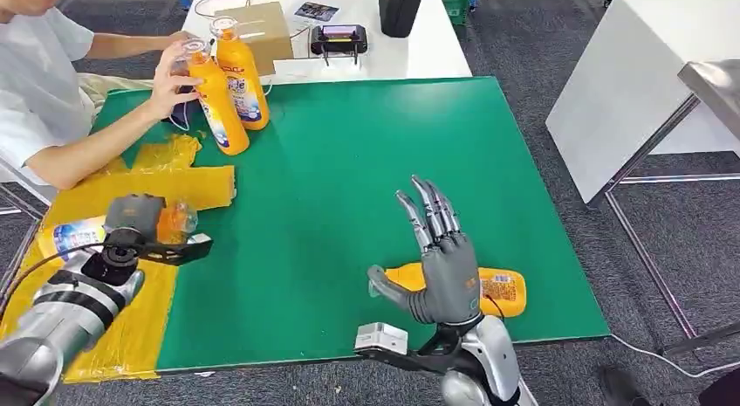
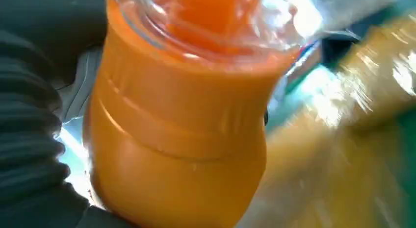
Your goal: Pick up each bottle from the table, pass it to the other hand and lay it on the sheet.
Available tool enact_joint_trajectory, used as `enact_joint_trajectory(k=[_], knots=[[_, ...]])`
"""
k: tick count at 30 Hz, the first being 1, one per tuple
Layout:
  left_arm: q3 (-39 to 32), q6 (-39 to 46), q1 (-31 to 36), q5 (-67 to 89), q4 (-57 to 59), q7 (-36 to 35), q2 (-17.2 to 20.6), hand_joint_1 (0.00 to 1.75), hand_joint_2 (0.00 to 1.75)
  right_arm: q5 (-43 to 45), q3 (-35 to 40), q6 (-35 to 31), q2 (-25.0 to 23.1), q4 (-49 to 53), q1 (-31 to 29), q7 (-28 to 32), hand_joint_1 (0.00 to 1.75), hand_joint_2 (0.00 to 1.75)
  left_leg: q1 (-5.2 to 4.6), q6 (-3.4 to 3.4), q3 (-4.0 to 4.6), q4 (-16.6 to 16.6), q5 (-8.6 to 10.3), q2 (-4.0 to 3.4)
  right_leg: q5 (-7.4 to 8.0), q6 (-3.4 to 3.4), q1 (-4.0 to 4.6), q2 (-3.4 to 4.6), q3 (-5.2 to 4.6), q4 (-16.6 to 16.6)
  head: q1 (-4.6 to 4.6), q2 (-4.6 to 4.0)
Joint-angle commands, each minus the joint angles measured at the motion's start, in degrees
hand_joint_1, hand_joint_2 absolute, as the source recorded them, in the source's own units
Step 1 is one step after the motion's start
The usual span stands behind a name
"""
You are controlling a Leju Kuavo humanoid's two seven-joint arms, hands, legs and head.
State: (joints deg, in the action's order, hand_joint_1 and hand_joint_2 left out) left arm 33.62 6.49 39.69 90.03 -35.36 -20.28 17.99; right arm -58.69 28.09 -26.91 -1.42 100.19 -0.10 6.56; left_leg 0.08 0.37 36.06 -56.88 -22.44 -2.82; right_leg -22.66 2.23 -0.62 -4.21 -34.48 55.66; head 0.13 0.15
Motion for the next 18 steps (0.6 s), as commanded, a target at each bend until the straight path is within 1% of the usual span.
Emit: enact_joint_trajectory(k=[1,3,4,5,6,7,8,9,10,12,14,16,18], knots=[[-2.36,4.08,-3.60,-0.05,4.97,6.31,-5.90,0.10,1.75,-0.41,-1.98,1.34,0.85,-6.04,-1.27,-1.94,0.00,1.75,0.06,-0.01,-0.52,0.10,-0.17,0.32,-0.18,-0.07,-0.05,0.35,0.58,-0.15,-0.02,0.00],[-3.86,4.34,-5.05,-0.47,3.86,8.53,-6.94,0.00,1.75,-0.42,-2.14,1.60,0.88,-7.14,-1.55,-2.22,0.00,1.75,-0.02,0.00,-0.32,0.14,-0.05,0.17,-0.06,-0.02,-0.08,0.18,0.35,-0.13,-0.02,0.00],[-4.85,5.36,-5.87,-0.23,3.18,9.28,-7.52,0.00,1.75,-0.46,-2.18,1.66,0.84,-7.81,-1.76,-2.36,0.00,1.75,0.03,-0.01,-0.49,0.17,-0.10,0.27,-0.11,-0.04,-0.07,0.27,0.56,-0.19,-0.02,0.00],[-4.90,6.18,-6.22,-0.03,2.75,9.20,-7.67,0.00,1.75,-0.38,-2.14,1.83,0.83,-8.08,-1.89,-2.40,0.00,1.75,0.00,0.00,-0.38,0.15,-0.06,0.24,-0.08,-0.02,-0.08,0.22,0.45,-0.16,-0.02,0.00],[-4.88,6.21,-6.28,-0.03,2.75,9.15,-7.85,0.00,1.75,-0.37,-2.13,1.82,0.80,-8.14,-1.94,-2.40,0.00,1.75,0.00,-0.01,-0.48,0.17,-0.09,0.27,-0.10,-0.03,-0.09,0.30,0.55,-0.18,-0.02,0.00],[-4.88,6.21,-6.28,-0.03,2.75,9.15,-7.85,0.00,1.75,-0.37,-2.13,1.82,0.80,-8.14,-1.94,-2.40,0.00,1.75,0.00,-0.01,-0.33,0.12,-0.05,0.23,-0.07,-0.01,-0.06,0.13,0.43,-0.12,-0.04,0.00],[-4.88,6.21,-6.28,-0.03,2.75,9.15,-7.85,0.00,1.75,-0.37,-2.13,1.82,0.80,-8.14,-1.94,-2.40,0.00,1.75,0.02,-0.01,-0.49,0.15,-0.08,0.31,-0.10,-0.04,-0.07,0.25,0.61,-0.17,-0.04,0.00],[-5.76,8.87,-6.74,-0.06,1.76,8.83,-7.99,0.00,1.75,0.23,-2.03,2.42,0.72,-8.07,-1.97,-2.56,0.00,1.75,-0.01,-0.01,-0.46,0.14,-0.05,0.31,-0.09,-0.03,-0.09,0.12,0.58,-0.13,-0.02,0.00],[-6.51,11.09,-7.29,-0.03,0.75,8.50,-8.18,0.00,1.75,0.77,-1.95,2.70,0.62,-7.82,-1.82,-2.60,0.00,1.75,0.03,-0.02,-0.49,0.09,-0.08,0.37,-0.11,-0.05,-0.06,0.19,0.64,-0.13,-0.04,0.00],[-7.98,14.54,-8.29,-0.03,-1.87,7.55,-8.25,0.00,1.75,1.39,-1.72,3.30,0.57,-7.60,-1.61,-2.64,0.00,1.75,-0.02,-0.01,-0.48,0.14,-0.05,0.41,-0.09,-0.04,-0.10,0.10,0.61,-0.12,-0.02,0.00],[-9.14,18.69,-10.20,-0.03,-7.41,5.97,-7.02,0.00,1.75,1.01,-1.52,4.25,0.66,-7.91,-1.37,-3.56,0.00,1.75,0.04,-0.02,-0.47,0.08,-0.07,0.42,-0.09,-0.07,-0.05,0.19,0.62,-0.11,-0.02,0.00],[-9.65,19.13,-10.95,-0.03,-9.67,5.90,-6.26,0.00,1.75,0.74,-1.47,4.23,0.70,-8.37,-1.35,-3.78,0.00,1.75,0.04,0.00,-0.42,0.08,-0.04,0.34,-0.04,-0.05,-0.02,0.13,0.53,-0.10,0.00,0.00],[-9.65,19.13,-10.95,-0.03,-9.67,5.90,-6.26,0.00,1.75,0.74,-1.47,4.23,0.70,-8.37,-1.35,-3.78,0.00,1.75,0.04,0.01,-0.30,0.04,-0.01,0.32,-0.03,-0.04,-0.01,0.02,0.40,-0.07,-0.02,0.00]])
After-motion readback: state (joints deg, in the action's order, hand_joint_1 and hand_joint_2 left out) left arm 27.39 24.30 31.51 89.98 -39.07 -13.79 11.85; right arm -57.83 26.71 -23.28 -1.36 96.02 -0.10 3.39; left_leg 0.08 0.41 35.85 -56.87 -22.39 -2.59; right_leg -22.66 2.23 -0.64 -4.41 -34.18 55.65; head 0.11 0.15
